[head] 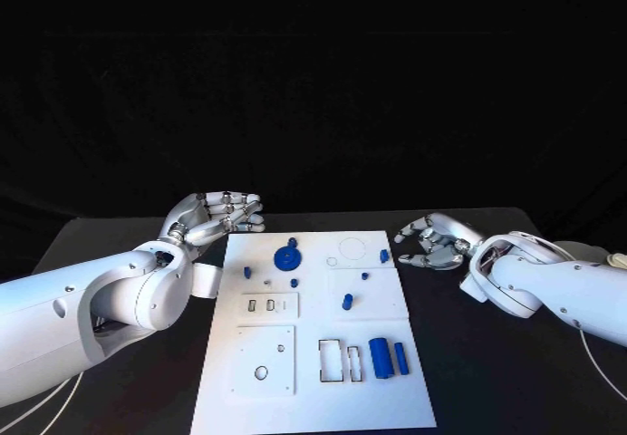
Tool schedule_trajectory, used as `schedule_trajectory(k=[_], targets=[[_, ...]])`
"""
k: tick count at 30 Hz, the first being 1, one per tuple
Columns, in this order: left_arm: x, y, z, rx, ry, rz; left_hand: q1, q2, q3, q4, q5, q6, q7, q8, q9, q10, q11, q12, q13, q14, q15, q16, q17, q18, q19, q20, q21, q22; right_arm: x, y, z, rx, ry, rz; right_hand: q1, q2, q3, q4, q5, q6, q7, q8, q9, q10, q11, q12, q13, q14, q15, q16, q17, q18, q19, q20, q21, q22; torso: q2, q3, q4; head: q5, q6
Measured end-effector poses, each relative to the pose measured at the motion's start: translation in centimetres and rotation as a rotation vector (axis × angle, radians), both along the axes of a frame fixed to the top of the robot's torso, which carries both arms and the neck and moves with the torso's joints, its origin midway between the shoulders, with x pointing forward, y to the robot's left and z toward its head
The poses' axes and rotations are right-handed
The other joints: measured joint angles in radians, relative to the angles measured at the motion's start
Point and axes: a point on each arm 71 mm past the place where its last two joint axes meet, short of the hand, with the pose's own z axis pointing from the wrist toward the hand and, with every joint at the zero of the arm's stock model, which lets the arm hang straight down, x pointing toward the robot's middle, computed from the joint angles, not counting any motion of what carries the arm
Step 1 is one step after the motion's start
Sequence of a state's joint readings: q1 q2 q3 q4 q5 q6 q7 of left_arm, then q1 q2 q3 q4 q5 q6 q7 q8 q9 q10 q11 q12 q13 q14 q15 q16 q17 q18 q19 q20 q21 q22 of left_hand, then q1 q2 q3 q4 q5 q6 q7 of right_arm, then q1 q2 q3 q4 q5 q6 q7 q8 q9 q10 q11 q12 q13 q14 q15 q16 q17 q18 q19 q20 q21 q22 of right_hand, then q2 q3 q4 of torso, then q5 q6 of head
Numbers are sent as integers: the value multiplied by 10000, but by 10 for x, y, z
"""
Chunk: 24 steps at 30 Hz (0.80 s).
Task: Assemble the parts on the task board
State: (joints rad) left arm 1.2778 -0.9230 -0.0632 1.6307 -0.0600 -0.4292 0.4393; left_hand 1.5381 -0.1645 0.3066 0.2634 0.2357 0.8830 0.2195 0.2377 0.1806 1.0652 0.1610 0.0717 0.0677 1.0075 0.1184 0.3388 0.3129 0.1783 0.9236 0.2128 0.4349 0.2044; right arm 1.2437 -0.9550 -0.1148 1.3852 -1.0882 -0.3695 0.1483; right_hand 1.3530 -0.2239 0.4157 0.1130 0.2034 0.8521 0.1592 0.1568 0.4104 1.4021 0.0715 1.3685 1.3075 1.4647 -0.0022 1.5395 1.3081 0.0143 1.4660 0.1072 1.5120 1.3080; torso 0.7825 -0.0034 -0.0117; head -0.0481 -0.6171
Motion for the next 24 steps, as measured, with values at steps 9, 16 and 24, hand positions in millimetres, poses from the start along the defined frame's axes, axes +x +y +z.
schedule_trajectory(k=[9,16,24], targets=[[0,0,0,-1,5,-9,0,0,0,0,0,0,0,0,0,0,0,1,0,0,0,0,-1,-1,0,0,0,-1,2,13,-14,23,94,77,0,0,0,0,38,-35,34,1,0,0,0,0,-1,0,0,0,-1,0,0,0,0,-1,31,12,40,16,-18],[1,1,0,-2,5,-11,0,0,41,-42,0,0,0,0,0,0,0,1,0,0,0,0,17,-1,0,0,-1,15,5,19,-17,37,34,77,0,0,0,0,38,-14,55,1,0,38,37,0,-1,36,37,0,-2,0,0,0,0,-2,34,12,41,35,-46],[1,1,0,-3,6,-14,0,0,41,-42,0,0,0,0,0,0,0,2,0,0,0,0,17,0,0,0,-1,15,6,23,-20,42,16,68,-70,201,235,-13,38,361,72,20,45,75,74,116,-1,37,37,39,-3,0,0,1,70,-3,33,8,40,51,-64]])
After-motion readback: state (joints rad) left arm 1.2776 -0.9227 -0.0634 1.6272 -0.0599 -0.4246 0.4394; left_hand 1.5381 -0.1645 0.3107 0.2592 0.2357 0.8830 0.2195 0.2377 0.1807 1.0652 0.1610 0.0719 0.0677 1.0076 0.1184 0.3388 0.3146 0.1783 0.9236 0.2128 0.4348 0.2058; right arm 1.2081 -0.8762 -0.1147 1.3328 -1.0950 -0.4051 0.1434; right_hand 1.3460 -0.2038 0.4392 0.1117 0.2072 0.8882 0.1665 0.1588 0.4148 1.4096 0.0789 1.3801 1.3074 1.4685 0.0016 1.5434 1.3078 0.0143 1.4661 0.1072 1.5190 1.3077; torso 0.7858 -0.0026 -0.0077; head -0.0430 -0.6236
